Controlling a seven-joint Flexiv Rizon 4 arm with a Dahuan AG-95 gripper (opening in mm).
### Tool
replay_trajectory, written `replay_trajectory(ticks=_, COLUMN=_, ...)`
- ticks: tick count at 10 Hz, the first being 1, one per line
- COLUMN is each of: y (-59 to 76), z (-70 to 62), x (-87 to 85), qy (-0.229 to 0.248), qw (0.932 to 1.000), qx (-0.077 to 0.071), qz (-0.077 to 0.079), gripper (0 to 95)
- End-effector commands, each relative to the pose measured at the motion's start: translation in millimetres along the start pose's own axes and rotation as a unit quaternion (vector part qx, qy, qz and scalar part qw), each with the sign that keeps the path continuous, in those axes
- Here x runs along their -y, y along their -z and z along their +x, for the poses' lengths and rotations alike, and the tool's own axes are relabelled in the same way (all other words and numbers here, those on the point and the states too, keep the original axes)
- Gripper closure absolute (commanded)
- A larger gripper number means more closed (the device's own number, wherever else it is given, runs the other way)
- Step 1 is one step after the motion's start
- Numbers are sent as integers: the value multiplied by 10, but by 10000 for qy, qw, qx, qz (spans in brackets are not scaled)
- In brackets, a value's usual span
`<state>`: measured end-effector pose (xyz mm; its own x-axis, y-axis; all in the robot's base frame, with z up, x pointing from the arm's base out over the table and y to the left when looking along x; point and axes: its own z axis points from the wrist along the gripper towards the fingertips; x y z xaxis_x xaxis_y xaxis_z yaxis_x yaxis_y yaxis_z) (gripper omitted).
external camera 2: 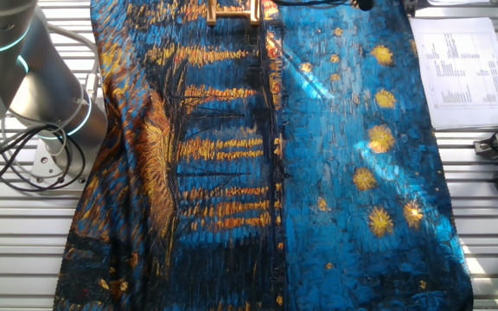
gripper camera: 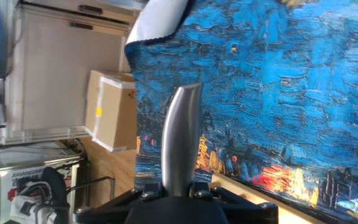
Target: Put the knife on the knife rack
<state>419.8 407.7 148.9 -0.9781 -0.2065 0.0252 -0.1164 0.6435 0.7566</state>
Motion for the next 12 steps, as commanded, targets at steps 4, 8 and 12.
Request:
replay_trajectory(ticks=4, y=-1, z=-7, x=7, qy=9, qw=10000, qx=24, qz=-85, gripper=950)
replay_trajectory(ticks=8, y=-4, z=-10, x=14, qy=9, qw=9995, qx=36, qz=-310, gripper=950)
replay_trajectory(ticks=12, y=-6, z=-13, x=19, qy=1, qw=9994, qx=29, qz=-344, gripper=950)
